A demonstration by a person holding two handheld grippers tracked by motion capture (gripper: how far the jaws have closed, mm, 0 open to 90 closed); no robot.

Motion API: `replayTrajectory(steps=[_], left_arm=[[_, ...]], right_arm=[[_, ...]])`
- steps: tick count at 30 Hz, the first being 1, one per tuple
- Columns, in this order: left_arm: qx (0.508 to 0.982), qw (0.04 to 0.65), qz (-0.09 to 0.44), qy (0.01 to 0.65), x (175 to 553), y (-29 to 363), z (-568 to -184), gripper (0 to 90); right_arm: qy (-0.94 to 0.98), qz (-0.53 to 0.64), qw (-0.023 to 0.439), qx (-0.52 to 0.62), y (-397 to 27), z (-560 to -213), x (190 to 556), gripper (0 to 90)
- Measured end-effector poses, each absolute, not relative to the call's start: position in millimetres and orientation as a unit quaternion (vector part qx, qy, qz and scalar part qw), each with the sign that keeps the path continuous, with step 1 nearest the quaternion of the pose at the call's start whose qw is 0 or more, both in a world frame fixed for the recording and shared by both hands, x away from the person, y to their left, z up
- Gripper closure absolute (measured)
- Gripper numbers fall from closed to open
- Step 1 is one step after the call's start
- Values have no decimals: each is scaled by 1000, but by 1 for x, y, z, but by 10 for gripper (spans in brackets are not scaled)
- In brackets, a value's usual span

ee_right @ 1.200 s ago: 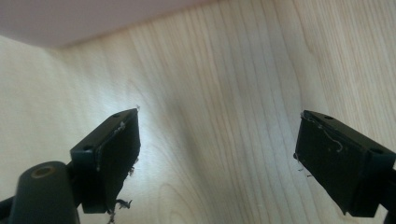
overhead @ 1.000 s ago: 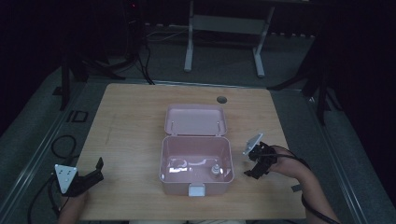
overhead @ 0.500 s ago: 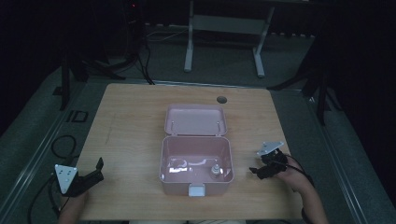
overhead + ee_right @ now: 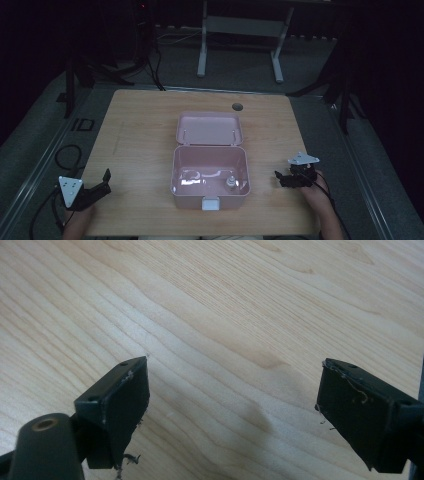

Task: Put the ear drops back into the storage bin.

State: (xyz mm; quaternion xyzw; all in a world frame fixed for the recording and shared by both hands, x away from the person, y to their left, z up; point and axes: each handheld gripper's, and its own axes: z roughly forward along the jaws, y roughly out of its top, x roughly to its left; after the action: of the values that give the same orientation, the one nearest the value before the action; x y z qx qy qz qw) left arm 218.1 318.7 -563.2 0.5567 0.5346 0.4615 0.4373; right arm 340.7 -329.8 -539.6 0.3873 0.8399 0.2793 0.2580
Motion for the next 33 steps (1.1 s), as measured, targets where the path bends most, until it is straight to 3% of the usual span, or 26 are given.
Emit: replayTrajectory(steps=[16, 33], left_arm=[[557, 438, 461, 534, 218, 319, -563, 10], [557, 438, 460, 534, 218, 319, -563, 10]], right_arm=[[744, 331, 328, 479, -334, -550, 331, 127], [676, 398, 370, 498, -345, -550, 317, 126]])
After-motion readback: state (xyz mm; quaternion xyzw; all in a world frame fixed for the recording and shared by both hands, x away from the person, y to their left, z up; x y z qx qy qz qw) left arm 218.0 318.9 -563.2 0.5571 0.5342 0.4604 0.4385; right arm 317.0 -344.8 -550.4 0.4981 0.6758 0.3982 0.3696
